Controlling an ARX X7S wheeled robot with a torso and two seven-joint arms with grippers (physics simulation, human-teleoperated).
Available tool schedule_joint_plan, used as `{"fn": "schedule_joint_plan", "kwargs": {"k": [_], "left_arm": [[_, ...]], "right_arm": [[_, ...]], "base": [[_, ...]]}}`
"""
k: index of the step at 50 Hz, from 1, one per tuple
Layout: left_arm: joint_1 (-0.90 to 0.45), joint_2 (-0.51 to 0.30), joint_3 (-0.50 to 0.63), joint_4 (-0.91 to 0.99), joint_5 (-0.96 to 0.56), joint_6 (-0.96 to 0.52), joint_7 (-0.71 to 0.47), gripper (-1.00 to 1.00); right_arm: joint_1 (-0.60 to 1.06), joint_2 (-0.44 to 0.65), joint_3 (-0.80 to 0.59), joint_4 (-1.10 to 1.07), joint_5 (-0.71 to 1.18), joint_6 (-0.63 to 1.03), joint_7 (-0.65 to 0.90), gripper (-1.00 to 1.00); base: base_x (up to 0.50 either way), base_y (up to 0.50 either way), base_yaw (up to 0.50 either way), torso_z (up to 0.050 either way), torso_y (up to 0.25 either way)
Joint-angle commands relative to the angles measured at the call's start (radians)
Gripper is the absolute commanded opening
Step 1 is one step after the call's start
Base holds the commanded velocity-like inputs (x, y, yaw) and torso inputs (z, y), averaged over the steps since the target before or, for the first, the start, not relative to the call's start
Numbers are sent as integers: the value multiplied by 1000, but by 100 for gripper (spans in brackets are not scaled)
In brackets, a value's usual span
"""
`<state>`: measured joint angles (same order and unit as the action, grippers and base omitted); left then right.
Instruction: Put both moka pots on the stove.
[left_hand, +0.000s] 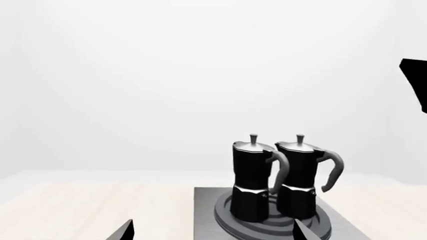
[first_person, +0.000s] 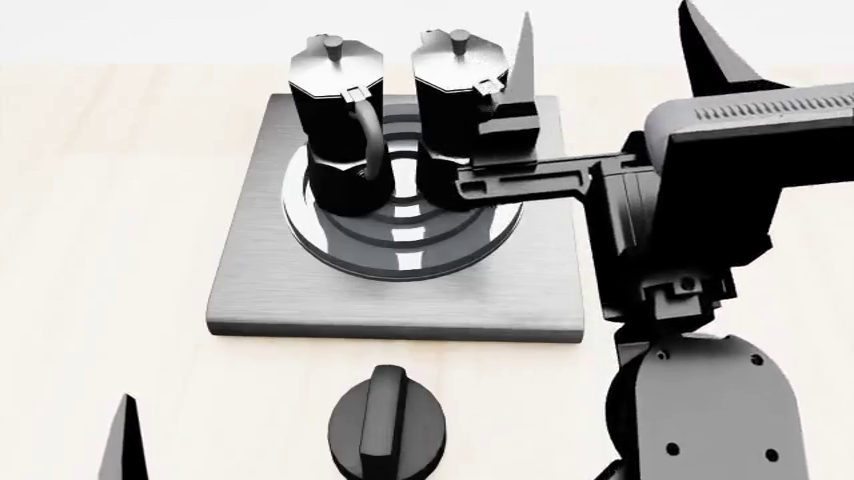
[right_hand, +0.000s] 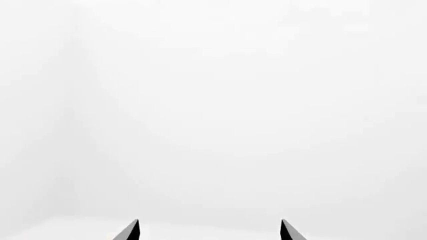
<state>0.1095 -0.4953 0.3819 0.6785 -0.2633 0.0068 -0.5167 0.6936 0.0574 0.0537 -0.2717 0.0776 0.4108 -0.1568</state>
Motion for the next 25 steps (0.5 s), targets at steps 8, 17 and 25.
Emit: {"fn": "schedule_joint_plan", "kwargs": {"k": [8,17,25], "left_arm": [[-2,-2,-2,-5,-5,7,-3,100],[0,-4,0,-3,0,8,-6,100],[1,-5,1,0,-1,6,-10,100]], "right_arm": [[-214,12,-20,-158,-1,-83,87,100],[-326,22,-21,-207,19,-119,103,100],[-403,26,-26,-257,45,-134,112,100]], "base": [[0,0,0,0,0],[0,0,0,0,0],[0,0,0,0,0]]}}
